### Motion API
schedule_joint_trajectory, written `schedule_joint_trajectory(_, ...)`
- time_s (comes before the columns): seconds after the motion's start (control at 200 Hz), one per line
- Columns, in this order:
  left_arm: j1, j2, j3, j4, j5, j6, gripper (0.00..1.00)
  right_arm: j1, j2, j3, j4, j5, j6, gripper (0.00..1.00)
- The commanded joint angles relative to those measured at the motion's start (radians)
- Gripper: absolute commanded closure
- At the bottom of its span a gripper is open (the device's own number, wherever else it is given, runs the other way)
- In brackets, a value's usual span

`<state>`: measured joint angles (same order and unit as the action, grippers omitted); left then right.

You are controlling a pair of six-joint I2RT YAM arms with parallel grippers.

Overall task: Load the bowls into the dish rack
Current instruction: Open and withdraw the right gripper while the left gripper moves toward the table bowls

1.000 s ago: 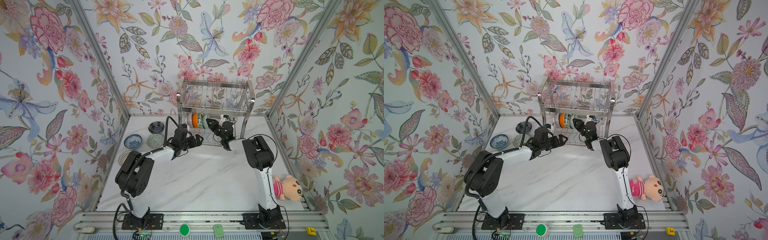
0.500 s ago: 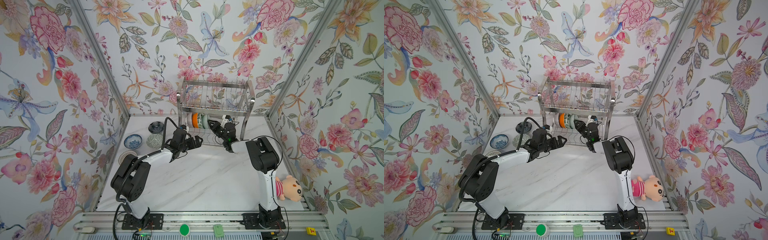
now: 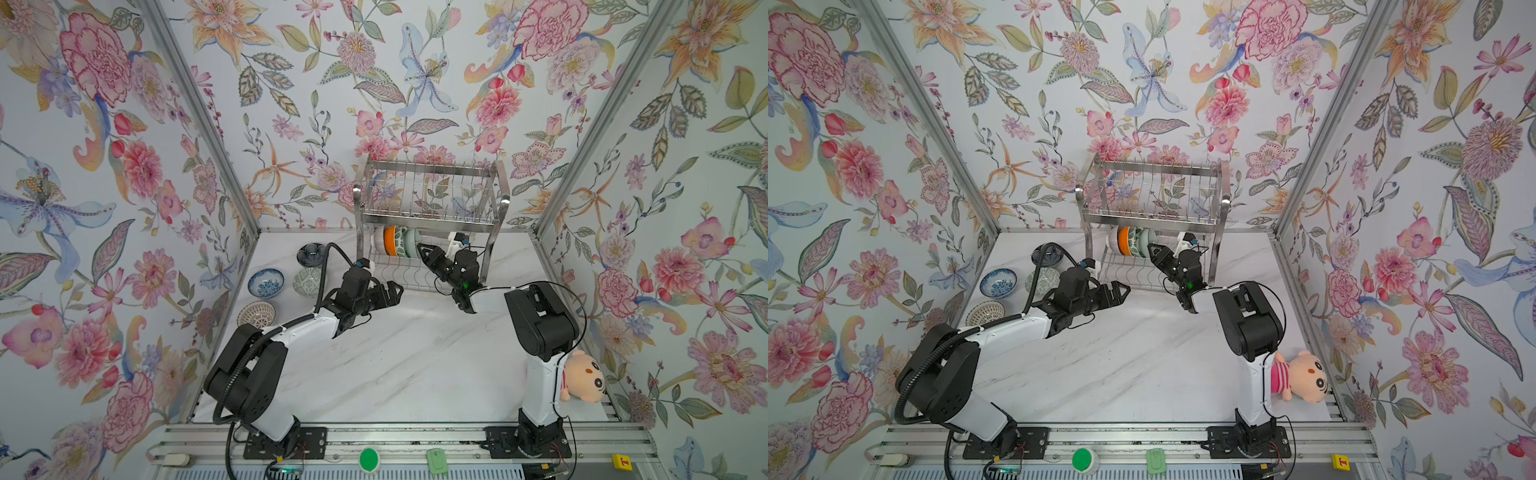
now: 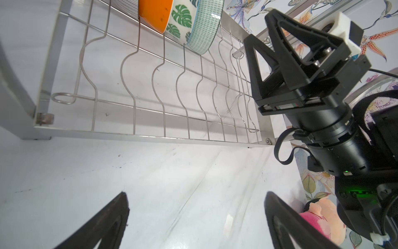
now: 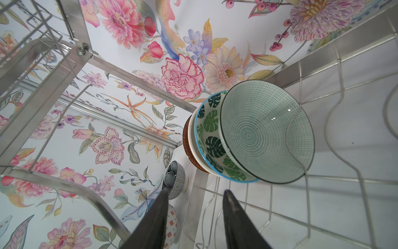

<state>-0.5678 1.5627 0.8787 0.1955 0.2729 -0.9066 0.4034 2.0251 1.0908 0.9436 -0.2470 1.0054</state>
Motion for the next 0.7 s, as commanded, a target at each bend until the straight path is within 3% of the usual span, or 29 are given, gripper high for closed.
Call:
schedule_joint_trajectory(0.0, -0.009, -0.061, -0.034, -0.018, -0.035, -0.009, 0.01, 0.019, -0.063, -0.035, -0.031, -0.008, -0.047, 0.53)
schedule_joint_trajectory(0.43, -0.007, -0.188, -0.072, -0.143, -0.118, 0.053, 0.01, 0.086, -0.189, -0.135, -0.134, -0.028, -0.155, 0.32)
schedule_joint_trajectory(0.54, 0.001, -0.228, -0.067, -0.193, -0.151, 0.081, 0.01, 0.105, -0.235, -0.162, -0.184, -0.036, -0.211, 0.19)
schedule_joint_trajectory(0.596, 0.007, -0.246, -0.058, -0.224, -0.168, 0.097, 0.01, 0.113, -0.263, -0.175, -0.218, -0.036, -0.246, 0.01)
schedule_joint_trajectory(0.696, 0.016, -0.27, -0.02, -0.307, -0.22, 0.149, 0.01, 0.128, -0.324, -0.198, -0.294, -0.025, -0.313, 0.01)
